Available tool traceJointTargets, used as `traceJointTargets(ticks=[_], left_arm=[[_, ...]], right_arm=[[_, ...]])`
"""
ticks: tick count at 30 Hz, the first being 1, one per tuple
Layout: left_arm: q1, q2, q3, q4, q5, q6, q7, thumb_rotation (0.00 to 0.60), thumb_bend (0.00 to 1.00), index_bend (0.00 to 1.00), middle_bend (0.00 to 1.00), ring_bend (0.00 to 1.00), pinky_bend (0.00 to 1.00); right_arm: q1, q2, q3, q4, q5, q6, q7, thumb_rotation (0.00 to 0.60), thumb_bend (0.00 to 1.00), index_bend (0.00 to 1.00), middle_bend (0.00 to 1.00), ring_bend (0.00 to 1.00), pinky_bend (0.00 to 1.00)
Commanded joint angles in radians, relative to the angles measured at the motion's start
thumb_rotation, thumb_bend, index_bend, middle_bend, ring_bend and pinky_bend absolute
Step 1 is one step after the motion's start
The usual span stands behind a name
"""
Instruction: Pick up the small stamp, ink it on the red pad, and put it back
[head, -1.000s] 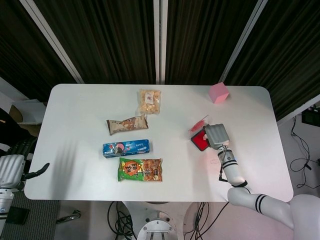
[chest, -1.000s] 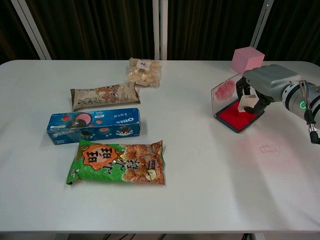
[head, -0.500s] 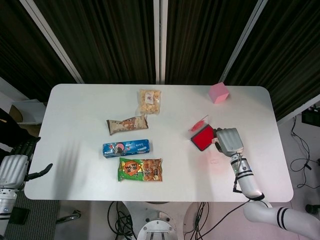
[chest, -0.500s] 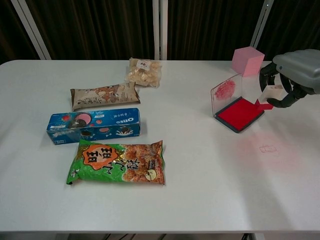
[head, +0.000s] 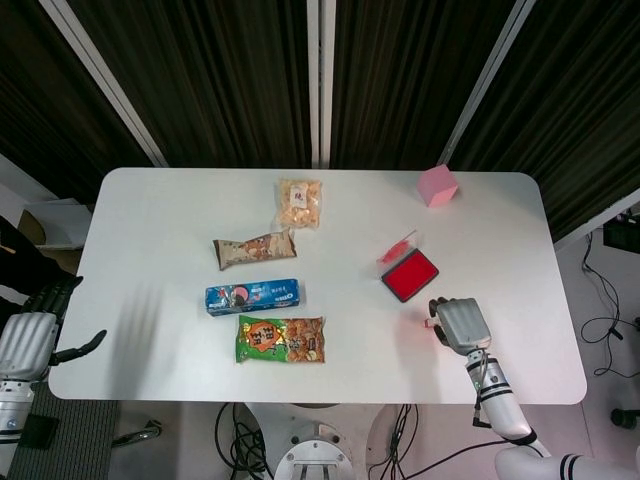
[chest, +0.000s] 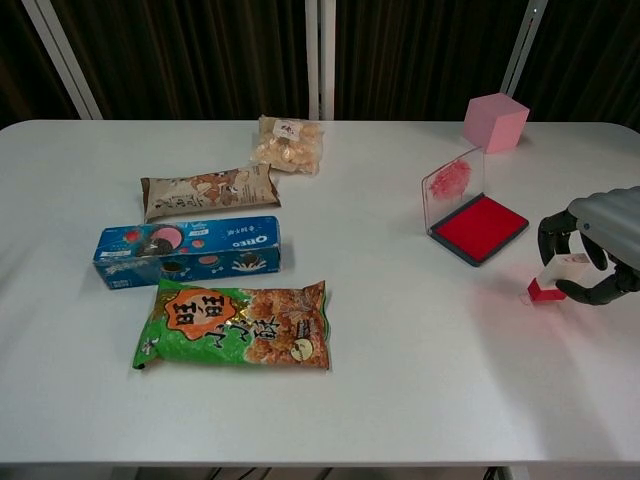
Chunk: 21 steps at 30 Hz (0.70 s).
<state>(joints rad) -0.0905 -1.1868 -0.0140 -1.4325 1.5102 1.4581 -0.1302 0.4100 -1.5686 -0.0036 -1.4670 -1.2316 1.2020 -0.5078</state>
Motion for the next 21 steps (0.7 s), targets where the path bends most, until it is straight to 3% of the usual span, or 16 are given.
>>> traceJointTargets(ticks=[1,21], left_arm=[[0.002,0.000,0.001,0.003,0.002,0.003,-0.005,0.191,0.17,0.09,0.12,0.12,0.21],[0.002,0.002,-0.002,0.016,0.000,0.004,-0.020,0.193,0.17,0.09,0.12,0.12,0.21]], right_arm=[[-0.007,-0.011,0.007,0.005,0.001,0.004,0.001,0.600,0.33,0.63,0.54,0.60,0.78],[-0.004,-0.041,0.038,0.025,0.042,-0.038,-0.059,0.600,0.32,0.59,0.50,0.59,0.78]])
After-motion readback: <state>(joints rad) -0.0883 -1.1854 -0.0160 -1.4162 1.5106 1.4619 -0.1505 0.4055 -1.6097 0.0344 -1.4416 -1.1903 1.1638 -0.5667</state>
